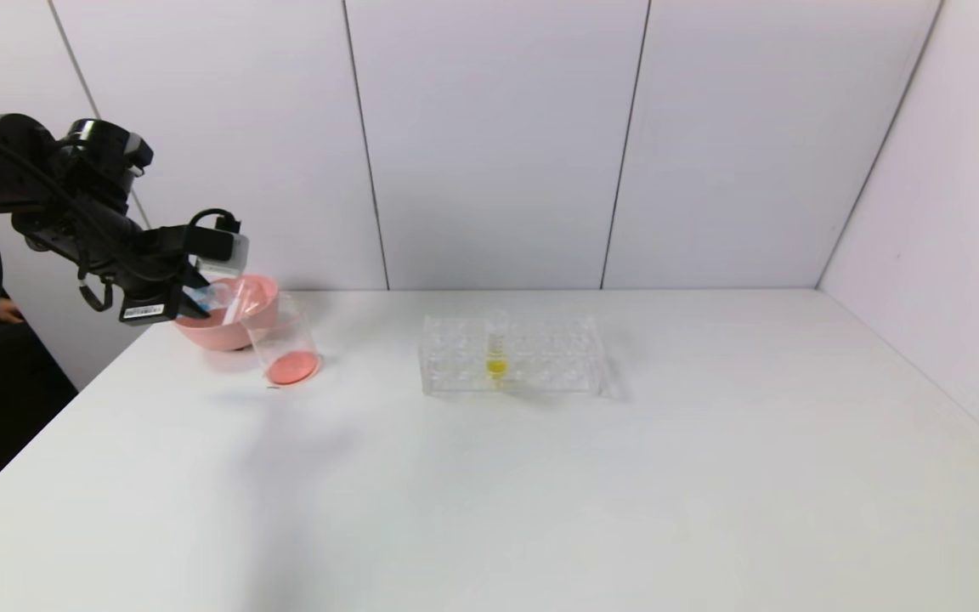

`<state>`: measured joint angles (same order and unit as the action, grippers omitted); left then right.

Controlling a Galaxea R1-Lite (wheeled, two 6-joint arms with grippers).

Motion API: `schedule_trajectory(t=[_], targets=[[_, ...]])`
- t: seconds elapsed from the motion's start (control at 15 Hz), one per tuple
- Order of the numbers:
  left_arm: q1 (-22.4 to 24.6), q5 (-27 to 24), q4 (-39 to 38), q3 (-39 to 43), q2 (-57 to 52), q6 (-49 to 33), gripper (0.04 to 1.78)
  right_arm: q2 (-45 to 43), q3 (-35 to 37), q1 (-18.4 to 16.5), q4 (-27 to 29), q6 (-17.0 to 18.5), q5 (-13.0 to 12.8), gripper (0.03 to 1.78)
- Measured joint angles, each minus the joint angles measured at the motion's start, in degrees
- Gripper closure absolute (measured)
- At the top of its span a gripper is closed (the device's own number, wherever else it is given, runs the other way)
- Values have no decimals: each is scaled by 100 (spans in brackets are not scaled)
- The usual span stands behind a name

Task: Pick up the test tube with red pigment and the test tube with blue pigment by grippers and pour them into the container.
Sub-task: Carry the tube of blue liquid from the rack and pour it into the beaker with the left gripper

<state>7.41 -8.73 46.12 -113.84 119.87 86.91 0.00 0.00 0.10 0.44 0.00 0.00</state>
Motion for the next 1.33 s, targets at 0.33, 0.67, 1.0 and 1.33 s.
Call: schedule_trajectory(t=[0.33,0.67,1.0,1.33], targets=[[-34,16,-17,0,41,-2,138,0,0,-5,0,0,0,4],[-74,199,-21,-5,44,-4,138,0,0,-2,0,0,0,4],[-94,208,-23,-6,44,-11,138,0,0,-2,0,0,0,4],[-135,317,-32,-17,55,-13,138,0,0,-5,0,0,0,4]])
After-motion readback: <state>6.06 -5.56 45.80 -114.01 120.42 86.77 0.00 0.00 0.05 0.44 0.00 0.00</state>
